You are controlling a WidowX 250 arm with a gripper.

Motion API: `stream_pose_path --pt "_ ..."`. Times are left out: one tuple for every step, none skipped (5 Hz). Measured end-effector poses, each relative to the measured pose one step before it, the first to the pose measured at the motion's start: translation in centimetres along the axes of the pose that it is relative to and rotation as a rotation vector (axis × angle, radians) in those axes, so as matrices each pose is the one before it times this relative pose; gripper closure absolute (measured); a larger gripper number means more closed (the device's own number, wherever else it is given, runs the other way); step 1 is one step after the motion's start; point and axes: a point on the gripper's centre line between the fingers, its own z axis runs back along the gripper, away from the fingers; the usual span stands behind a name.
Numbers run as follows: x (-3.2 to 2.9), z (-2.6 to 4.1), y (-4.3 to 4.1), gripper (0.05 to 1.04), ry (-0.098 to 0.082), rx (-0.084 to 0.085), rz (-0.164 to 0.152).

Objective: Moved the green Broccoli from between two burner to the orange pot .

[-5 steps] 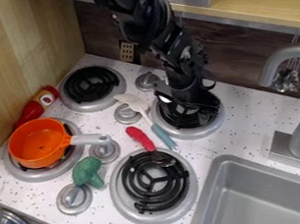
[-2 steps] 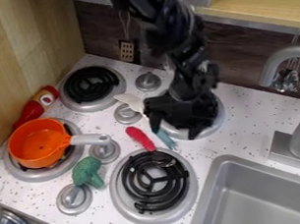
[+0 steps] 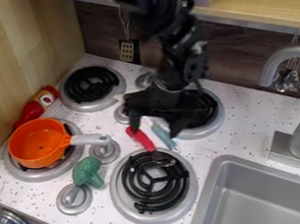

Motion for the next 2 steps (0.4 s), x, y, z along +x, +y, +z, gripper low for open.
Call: stream_pose_path --pt "-0.913 0.353 2.112 0.083 0.0170 0.0649 0.0384" --pt "-1.366 -0.776 2.138 0.083 0.0099 0.1011 0.0569"
